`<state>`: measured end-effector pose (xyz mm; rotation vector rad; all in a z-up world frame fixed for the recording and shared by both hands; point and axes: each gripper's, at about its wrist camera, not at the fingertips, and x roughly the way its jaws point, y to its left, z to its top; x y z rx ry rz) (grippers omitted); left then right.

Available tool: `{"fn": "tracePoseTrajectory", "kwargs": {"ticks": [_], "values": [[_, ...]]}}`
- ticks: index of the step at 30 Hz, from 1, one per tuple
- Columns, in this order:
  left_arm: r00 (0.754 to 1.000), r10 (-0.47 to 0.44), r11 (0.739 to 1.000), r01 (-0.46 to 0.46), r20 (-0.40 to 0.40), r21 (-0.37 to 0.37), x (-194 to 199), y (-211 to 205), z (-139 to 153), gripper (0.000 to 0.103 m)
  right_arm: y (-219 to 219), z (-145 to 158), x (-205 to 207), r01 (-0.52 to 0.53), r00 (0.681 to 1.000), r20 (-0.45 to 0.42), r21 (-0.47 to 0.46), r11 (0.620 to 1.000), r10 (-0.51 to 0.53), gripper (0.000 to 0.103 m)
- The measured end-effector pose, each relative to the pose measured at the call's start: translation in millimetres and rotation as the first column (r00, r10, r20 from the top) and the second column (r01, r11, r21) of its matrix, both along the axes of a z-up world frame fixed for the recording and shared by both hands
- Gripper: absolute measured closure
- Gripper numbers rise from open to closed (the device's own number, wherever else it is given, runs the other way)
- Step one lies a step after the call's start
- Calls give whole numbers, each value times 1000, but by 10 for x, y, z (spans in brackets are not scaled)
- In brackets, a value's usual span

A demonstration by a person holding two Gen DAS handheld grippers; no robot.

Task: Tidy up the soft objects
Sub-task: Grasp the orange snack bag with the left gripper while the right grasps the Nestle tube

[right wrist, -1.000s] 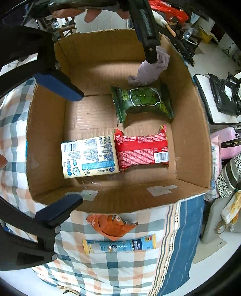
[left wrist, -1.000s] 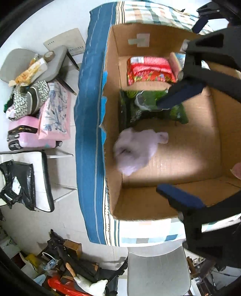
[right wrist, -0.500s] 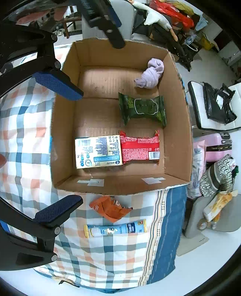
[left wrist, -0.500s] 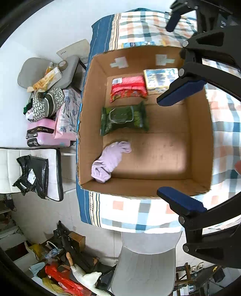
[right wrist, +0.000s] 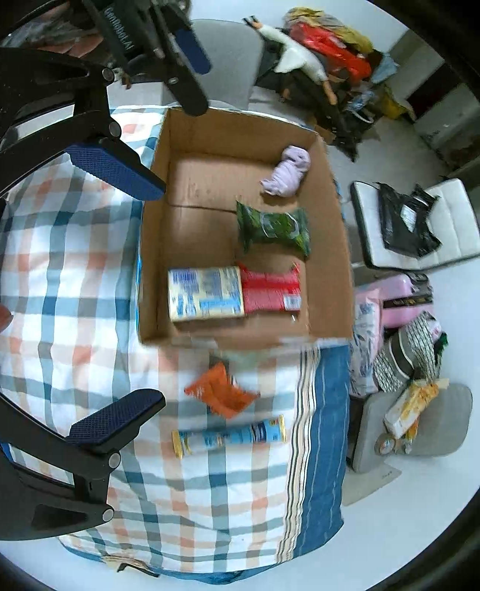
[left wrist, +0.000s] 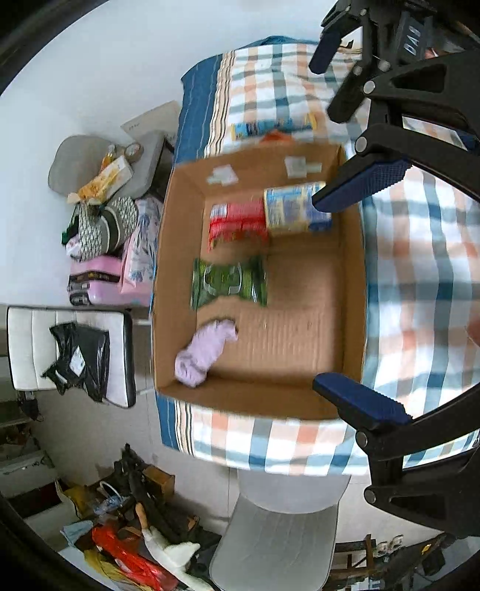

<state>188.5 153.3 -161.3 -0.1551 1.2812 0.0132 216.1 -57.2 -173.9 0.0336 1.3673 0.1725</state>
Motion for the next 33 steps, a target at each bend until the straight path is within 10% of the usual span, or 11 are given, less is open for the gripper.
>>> {"fn": "tracePoseTrajectory", "kwargs": {"ticks": [14, 23, 33], "values": [[987, -161, 951, 162, -25, 264, 720, -1792, -327, 14, -1950, -835, 565, 255, 963, -97, 26, 967, -251, 2], [958, -268, 837, 286, -107, 467, 1278, -2485, -730, 14, -2177, -1821, 866, 295, 935, -231, 90, 951, -268, 26], [940, -283, 812, 341, -191, 473, 1416, -2741, -1083, 14, -2143, -2271, 974, 257, 935, -258, 26, 966, -242, 75]]}}
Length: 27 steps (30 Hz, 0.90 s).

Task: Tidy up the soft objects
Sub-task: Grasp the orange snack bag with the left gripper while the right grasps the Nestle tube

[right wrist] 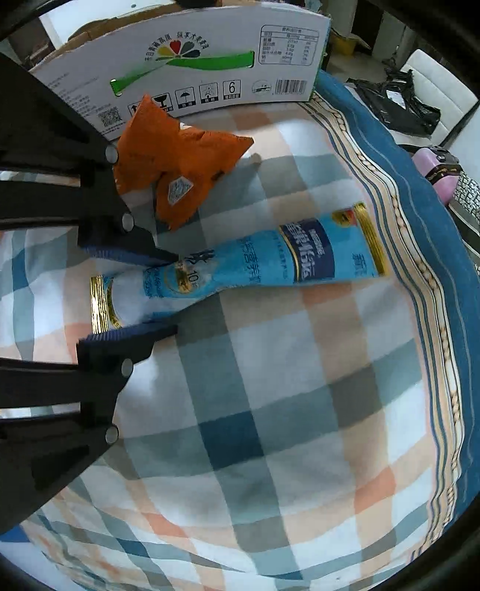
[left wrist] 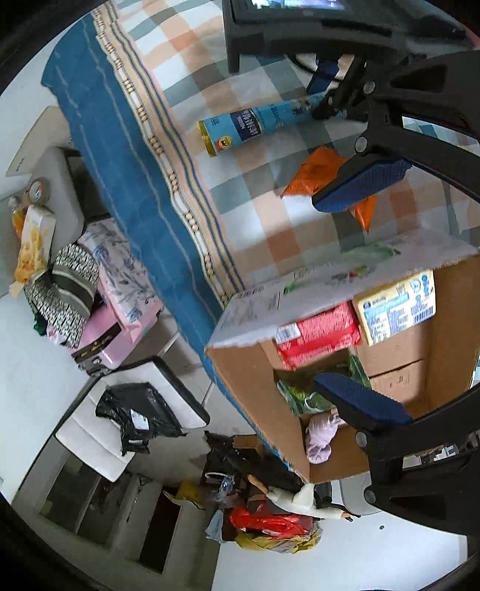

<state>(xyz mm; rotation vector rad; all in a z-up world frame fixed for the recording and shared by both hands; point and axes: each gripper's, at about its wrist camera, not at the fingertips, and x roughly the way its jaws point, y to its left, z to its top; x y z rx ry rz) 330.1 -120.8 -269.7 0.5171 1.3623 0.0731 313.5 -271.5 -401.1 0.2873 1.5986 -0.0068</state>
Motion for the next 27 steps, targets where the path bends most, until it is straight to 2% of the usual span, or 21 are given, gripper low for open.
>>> {"fn": "tracePoseTrajectory", "kwargs": {"ticks": [4, 9, 14, 19, 22, 23, 27], "values": [[999, -45, 999, 45, -27, -29, -14, -150, -110, 14, -257, 102, -152, 19, 1000, 6, -23, 1000, -19, 77], [989, -121, 993, 119, -90, -25, -52, -416, -359, 14, -650, 261, -389, 60, 998, 18, -45, 997, -59, 78], [960, -203, 978, 209, -195, 14, -94, -681, -785, 14, -861, 282, -611, 85, 996, 9, -63, 994, -85, 78], [936, -206, 974, 224, -284, 34, -79, -739, -1186, 14, -928, 148, -618, 91, 996, -23, -19, 996, -91, 77], [923, -202, 974, 223, -327, 26, -61, -732, -1341, 14, -980, 73, -600, 110, 993, -42, 18, 994, -110, 68], [922, -202, 975, 221, -331, 23, -52, -729, -1374, 14, -984, 46, -580, 122, 992, -41, 18, 992, -121, 59], [922, -185, 980, 197, -340, 2, -15, -692, -1452, 14, -962, -35, -519, 148, 988, -46, 22, 989, -147, 55]]}}
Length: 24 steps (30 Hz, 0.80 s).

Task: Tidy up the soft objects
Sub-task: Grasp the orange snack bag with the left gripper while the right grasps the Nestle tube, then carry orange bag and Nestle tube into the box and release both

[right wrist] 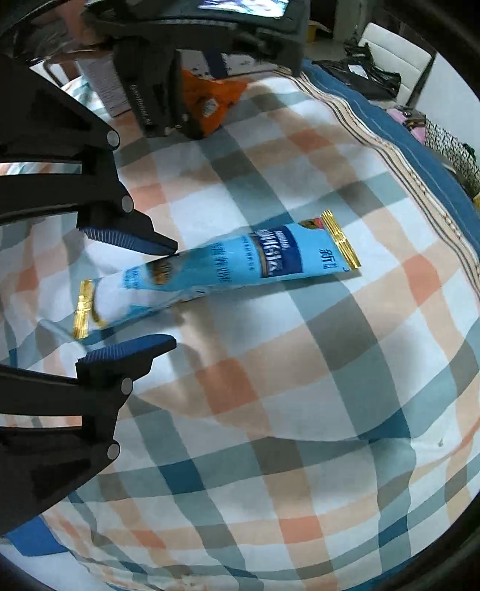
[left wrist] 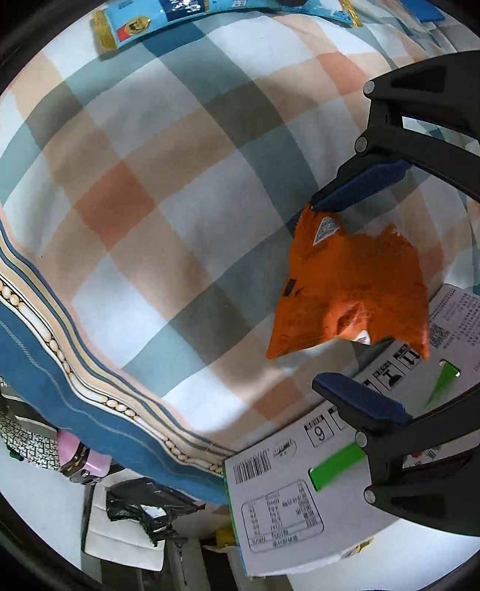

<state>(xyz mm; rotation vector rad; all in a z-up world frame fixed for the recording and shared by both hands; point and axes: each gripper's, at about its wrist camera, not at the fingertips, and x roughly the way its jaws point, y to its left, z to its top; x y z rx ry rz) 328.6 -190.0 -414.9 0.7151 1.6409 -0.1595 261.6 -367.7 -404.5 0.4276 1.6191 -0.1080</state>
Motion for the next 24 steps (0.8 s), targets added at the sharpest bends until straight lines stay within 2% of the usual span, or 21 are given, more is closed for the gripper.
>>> {"fn": "tracePoseTrajectory", "kwargs": {"ticks": [3, 5, 10, 15, 18, 24], "values": [[1000, 16, 999, -16, -11, -34, 23, 24, -11, 25, 73, -109, 91, -5, 1000, -18, -5, 1000, 5, 55], [999, 37, 997, -39, -35, -70, 26, 6, -16, 41, 103, -169, 145, -4, 1000, -31, -13, 1000, 3, 55], [999, 43, 996, -45, -29, -80, 14, 8, -11, 44, 237, -226, 165, -12, 999, -51, -53, 999, 9, 56], [999, 39, 996, -40, -14, -84, -36, -19, -12, 47, 383, -249, 207, -33, 998, -60, -86, 996, 28, 66], [999, 41, 996, -41, -1, -81, -158, -78, 69, 48, 290, -175, 131, -43, 997, -61, -92, 995, 37, 71], [999, 33, 996, -30, 30, -83, -260, -145, 189, 49, 457, -89, 126, -63, 997, -50, -108, 992, 58, 84]]}}
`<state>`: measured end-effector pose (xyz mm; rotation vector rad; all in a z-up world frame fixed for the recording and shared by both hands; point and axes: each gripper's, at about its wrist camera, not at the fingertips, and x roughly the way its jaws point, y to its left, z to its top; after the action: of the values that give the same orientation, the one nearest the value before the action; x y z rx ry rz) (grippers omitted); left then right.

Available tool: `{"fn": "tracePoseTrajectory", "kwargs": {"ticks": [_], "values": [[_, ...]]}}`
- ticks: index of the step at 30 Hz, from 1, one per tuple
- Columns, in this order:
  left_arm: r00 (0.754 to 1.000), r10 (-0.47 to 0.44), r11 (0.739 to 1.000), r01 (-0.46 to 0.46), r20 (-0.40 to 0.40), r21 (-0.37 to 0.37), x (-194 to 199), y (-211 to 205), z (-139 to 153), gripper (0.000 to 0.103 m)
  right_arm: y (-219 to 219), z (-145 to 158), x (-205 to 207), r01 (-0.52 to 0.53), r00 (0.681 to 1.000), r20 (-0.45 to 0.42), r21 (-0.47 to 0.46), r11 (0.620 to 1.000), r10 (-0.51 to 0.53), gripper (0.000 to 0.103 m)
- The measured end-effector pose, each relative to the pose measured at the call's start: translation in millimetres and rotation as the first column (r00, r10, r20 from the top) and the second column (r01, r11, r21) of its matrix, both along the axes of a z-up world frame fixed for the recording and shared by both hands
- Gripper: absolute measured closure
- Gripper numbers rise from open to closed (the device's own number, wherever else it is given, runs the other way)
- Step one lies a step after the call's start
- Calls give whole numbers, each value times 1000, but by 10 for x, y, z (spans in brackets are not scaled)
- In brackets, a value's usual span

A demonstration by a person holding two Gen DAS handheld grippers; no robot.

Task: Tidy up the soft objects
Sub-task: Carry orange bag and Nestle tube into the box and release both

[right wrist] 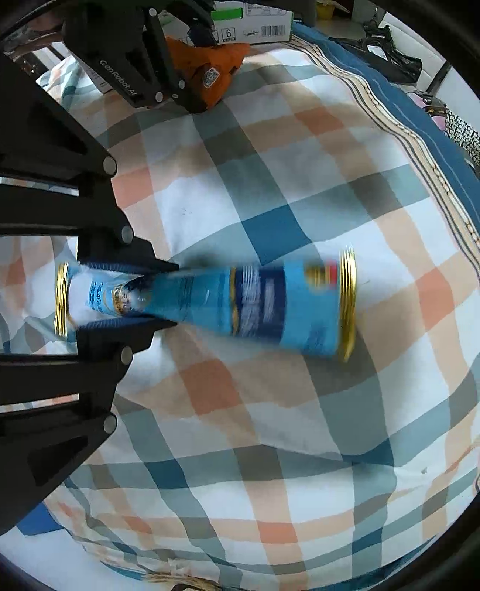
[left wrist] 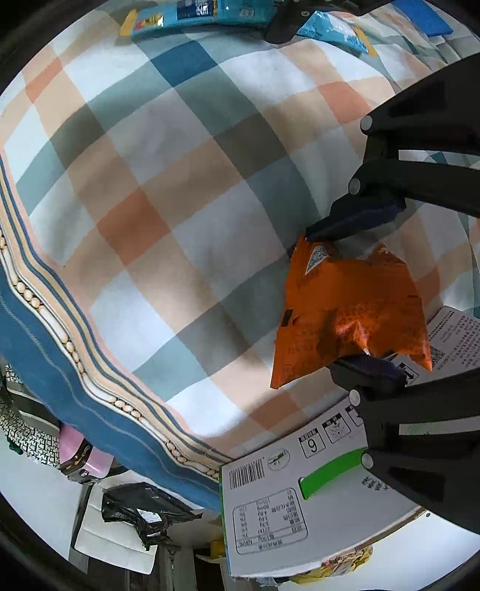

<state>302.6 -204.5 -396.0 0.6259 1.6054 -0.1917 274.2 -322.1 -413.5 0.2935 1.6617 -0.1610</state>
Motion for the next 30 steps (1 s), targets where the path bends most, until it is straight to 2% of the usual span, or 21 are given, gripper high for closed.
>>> {"fn": "tracePoseTrajectory", "kwargs": {"ticks": [4, 10, 14, 18, 24, 30], "values": [[1000, 12, 999, -11, 17, -31, -15, 55, 152, 50, 55, 115, -52, -3, 1000, 17, 7, 1000, 3, 85], [997, 51, 992, -45, 50, -117, -85, 88, 539, 50, 114, 393, -118, -3, 998, 58, 24, 1000, 2, 86], [994, 75, 981, -60, 76, -184, -175, 148, 891, 50, 121, 622, -166, -12, 996, 88, 45, 999, 8, 87], [986, 116, 965, -83, 119, -250, -290, 285, 1264, 50, 221, 980, -282, -42, 990, 139, 64, 997, 33, 87], [954, 215, 923, -130, 208, -361, -535, 813, 1977, 50, 470, 1612, -400, -126, 967, 236, 94, 988, 101, 87], [914, 324, 888, -206, 243, -411, -683, 1622, 2317, 50, 1160, 2130, -447, -242, 929, 319, 140, 960, 188, 87]]}}
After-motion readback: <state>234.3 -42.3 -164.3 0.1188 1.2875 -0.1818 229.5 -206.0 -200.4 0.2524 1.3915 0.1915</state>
